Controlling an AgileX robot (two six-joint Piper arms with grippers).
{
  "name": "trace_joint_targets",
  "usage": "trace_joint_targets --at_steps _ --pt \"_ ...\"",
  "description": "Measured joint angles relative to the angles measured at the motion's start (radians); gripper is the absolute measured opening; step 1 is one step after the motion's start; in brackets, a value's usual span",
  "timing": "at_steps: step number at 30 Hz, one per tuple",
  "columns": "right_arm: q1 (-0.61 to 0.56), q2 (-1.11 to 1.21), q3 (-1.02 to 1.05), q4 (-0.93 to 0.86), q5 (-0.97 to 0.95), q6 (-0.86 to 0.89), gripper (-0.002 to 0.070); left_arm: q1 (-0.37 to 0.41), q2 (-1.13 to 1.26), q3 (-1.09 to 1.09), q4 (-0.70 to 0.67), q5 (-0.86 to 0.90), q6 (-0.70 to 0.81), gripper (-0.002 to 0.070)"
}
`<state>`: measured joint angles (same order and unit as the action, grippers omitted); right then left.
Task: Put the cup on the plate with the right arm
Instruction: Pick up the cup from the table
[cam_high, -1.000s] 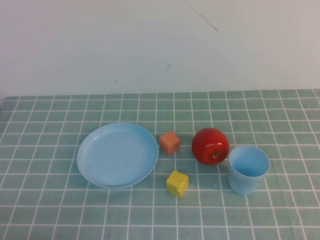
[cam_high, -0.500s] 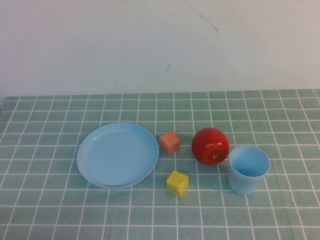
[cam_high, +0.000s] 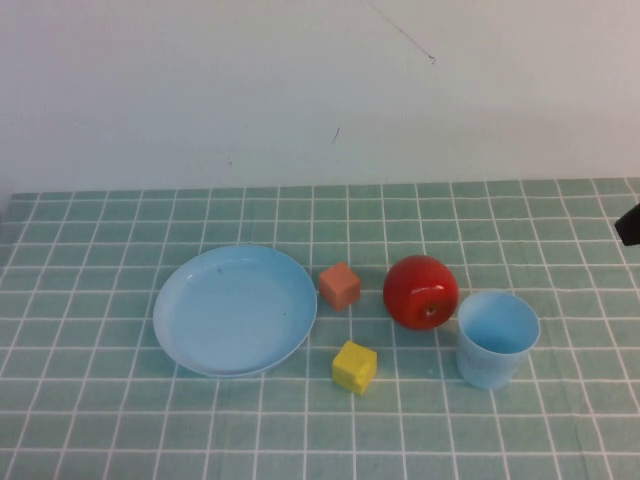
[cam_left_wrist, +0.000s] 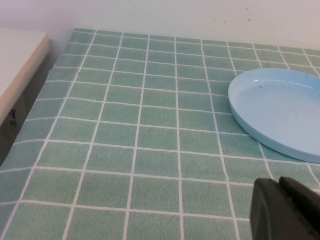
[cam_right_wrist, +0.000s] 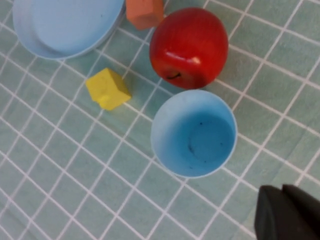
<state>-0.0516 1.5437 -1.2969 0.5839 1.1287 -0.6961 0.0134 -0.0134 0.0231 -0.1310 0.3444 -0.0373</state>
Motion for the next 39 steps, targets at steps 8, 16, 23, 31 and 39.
trace_joint_targets --at_steps 8,16,23,31,39 --pt "0.125 0.134 -0.207 -0.194 0.069 0.084 0.0111 0.000 0.000 0.000 0.000 0.000 0.000 -0.0003" --pt "0.200 0.258 -0.267 -0.234 0.079 0.163 0.0324 0.000 0.000 0.000 0.000 0.000 0.000 -0.0003" --pt "0.247 0.322 -0.267 -0.276 0.057 0.168 0.0333 0.000 0.000 0.000 0.000 0.000 0.000 -0.0003" --pt "0.332 0.367 -0.267 -0.370 0.038 0.199 0.0319 0.000 0.000 0.000 0.000 0.000 0.000 -0.0003" --pt "0.347 0.414 -0.267 -0.384 -0.001 0.219 0.0318 0.000 0.000 0.000 0.000 0.000 0.000 -0.0003"
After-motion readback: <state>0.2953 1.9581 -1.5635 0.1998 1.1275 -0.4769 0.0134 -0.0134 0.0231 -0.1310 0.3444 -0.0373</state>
